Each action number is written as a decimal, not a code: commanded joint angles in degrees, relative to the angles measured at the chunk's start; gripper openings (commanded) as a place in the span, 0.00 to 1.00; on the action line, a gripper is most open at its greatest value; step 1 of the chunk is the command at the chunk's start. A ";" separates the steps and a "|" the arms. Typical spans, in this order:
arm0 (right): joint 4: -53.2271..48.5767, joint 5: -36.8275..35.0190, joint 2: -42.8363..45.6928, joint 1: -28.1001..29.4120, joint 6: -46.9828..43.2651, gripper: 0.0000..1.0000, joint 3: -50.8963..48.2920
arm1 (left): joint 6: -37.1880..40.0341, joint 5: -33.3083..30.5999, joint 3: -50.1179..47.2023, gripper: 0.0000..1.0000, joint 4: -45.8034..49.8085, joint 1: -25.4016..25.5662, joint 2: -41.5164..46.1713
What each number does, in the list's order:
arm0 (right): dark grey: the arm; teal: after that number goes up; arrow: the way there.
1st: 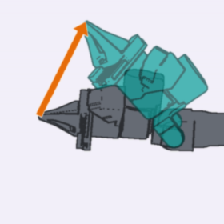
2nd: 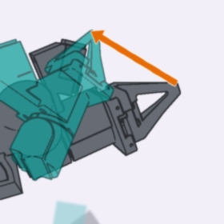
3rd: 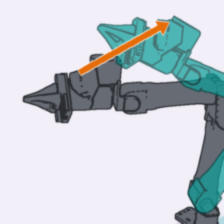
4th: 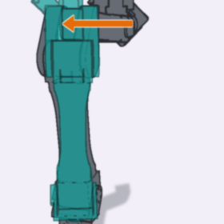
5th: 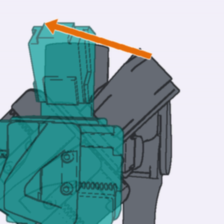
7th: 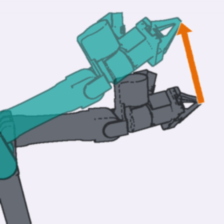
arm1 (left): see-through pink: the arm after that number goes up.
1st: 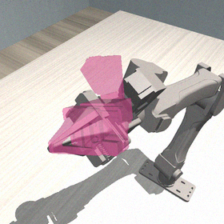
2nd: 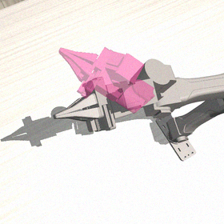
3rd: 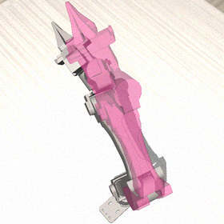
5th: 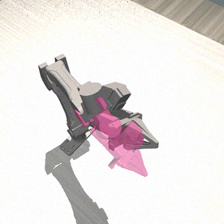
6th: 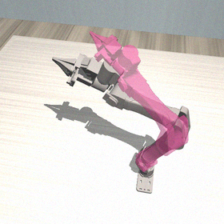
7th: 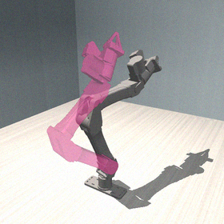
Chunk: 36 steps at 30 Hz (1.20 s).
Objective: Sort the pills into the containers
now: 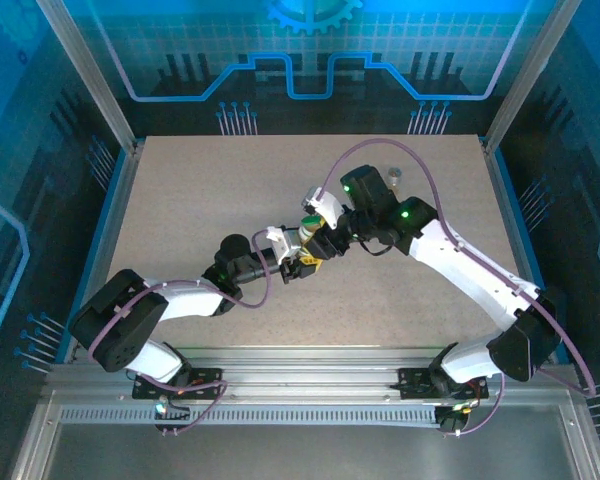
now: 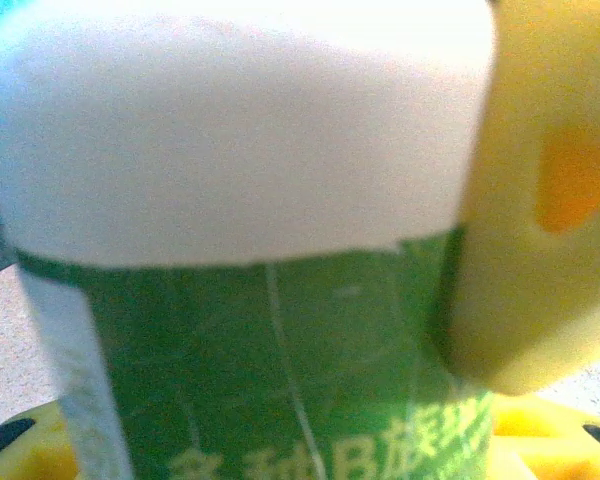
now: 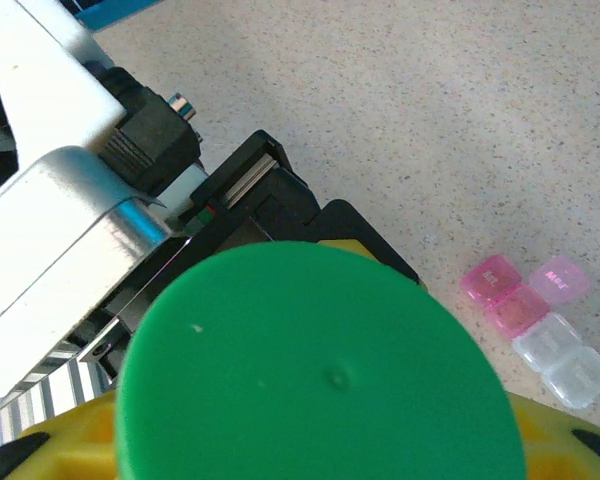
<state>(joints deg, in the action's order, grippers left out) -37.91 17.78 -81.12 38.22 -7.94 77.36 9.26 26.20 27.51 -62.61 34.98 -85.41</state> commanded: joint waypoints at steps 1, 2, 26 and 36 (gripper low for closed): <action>4.16 5.86 1.04 -2.01 -0.41 0.15 -0.73 | 3.21 6.47 -1.31 0.35 -7.61 1.49 1.88; 4.94 7.26 1.67 -2.77 -0.73 0.14 -1.60 | 3.14 6.87 -1.31 0.41 -8.13 1.49 1.90; -1.20 29.76 8.98 -7.01 -37.83 0.14 -4.70 | -5.14 26.11 3.07 0.74 -2.84 -1.17 2.32; -11.15 24.41 5.98 -6.40 -41.04 0.14 0.28 | -7.24 27.42 3.52 0.72 -3.57 -2.32 3.37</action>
<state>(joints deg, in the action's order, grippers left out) -45.43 42.83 -74.63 31.81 -47.07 75.96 2.87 51.29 29.28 -65.80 33.10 -83.48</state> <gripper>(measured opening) 0.463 0.720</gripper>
